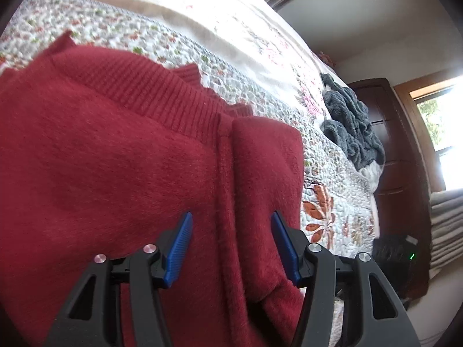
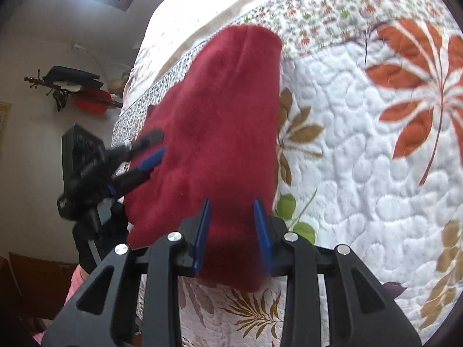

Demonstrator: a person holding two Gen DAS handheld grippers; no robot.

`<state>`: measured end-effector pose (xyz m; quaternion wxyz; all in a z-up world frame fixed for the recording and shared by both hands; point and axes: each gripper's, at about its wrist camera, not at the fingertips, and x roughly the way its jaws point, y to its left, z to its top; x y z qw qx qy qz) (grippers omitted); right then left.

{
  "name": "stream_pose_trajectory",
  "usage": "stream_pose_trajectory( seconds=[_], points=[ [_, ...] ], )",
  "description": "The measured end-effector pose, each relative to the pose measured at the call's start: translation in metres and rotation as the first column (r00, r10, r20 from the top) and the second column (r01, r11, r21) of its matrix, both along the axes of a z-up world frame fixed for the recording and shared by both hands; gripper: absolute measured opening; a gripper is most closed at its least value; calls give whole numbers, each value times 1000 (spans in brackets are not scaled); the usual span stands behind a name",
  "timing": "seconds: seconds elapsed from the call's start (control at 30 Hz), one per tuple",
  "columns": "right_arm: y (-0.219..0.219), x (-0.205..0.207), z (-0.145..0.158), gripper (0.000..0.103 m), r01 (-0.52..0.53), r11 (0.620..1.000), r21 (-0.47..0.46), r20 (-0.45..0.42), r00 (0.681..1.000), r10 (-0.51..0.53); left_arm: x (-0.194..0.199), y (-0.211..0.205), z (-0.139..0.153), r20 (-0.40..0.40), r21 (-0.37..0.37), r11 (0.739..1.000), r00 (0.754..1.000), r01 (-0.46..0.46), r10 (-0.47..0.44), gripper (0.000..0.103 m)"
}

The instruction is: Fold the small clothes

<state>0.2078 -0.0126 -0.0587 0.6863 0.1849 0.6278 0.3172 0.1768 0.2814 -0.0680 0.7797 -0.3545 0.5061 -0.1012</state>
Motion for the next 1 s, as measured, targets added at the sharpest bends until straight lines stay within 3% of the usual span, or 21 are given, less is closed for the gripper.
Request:
stream_pose_trajectory(
  seconds=[0.23, 0.4, 0.47, 0.77, 1.0],
  points=[
    [-5, -8, -19, 31, 15, 1000, 23, -23, 1000, -15, 16, -15, -13, -25, -61, 998, 1000, 17, -19, 54],
    [-21, -11, -19, 31, 13, 1000, 19, -14, 1000, -12, 21, -30, -14, -27, -64, 997, 998, 50, -52, 20],
    [-24, -13, -19, 31, 13, 1000, 20, -12, 1000, -12, 20, -32, -14, -27, -49, 998, 999, 46, -48, 16],
    [-33, -26, -1, 31, 24, 999, 46, 30, 999, -25, 2, -25, 21, 93, -40, 999, 996, 6, -2, 13],
    [-29, -37, 8, 31, 4, 998, 56, 54, 999, -7, -8, 9, 52, 150, 7, 999, 988, -31, 30, 13]
  ],
)
